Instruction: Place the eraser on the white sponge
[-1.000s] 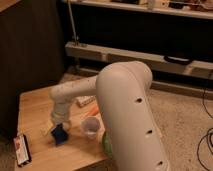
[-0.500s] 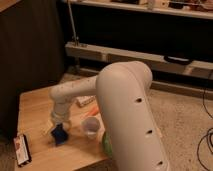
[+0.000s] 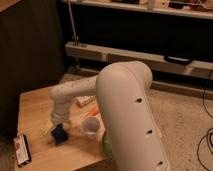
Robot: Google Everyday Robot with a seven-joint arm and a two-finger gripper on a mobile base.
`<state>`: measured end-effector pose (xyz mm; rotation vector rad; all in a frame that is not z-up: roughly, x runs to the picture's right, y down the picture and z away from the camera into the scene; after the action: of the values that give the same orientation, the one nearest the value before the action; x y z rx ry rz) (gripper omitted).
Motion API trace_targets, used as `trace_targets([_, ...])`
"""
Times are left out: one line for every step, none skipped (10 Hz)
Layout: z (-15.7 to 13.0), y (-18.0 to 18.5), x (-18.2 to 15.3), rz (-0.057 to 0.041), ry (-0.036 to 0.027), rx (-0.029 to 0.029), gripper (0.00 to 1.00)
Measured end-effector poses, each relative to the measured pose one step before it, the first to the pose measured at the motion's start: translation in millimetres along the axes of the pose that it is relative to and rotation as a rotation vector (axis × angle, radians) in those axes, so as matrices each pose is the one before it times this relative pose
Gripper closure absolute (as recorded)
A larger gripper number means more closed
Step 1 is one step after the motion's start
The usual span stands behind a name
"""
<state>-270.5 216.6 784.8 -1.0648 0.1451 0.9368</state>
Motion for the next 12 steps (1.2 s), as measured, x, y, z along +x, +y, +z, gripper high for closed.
trace_targets([0.02, -0.01, -0.01, 0.00000, 0.00002, 0.00006, 0.20])
trace_targets([0.03, 0.16, -0.03, -0.00026, 0.00007, -0.00003, 0.20])
trace_targets([0.02, -0.06, 0.04, 0.00008, 0.00009, 0.00001, 0.20])
trace_targets([-0.02, -0.02, -0.02, 0.00001, -0.00009, 0.00004, 0.20])
trace_targets([-0.02, 0.05, -0.03, -0.00006, -0.00006, -0.00003, 0.20])
trace_targets([0.01, -0.04, 0.03, 0.00009, 0.00006, 0.00005, 0.20])
trace_targets([-0.02, 0.08, -0.04, -0.00017, -0.00005, -0.00005, 0.20])
trace_targets([0.01, -0.05, 0.03, 0.00009, 0.00003, 0.00001, 0.20])
trace_targets([-0.37, 0.16, -0.03, -0.00062, -0.00043, 0.00031, 0.20])
trace_targets([-3.55, 2.35, 1.44, -0.01463, -0.00303, 0.00927, 0.20])
trace_targets([-5.20, 5.70, 0.64, -0.01769, -0.01489, 0.01500, 0.20])
trace_targets([-8.52, 16.82, 2.69, -0.03424, -0.01332, 0.02926, 0.20])
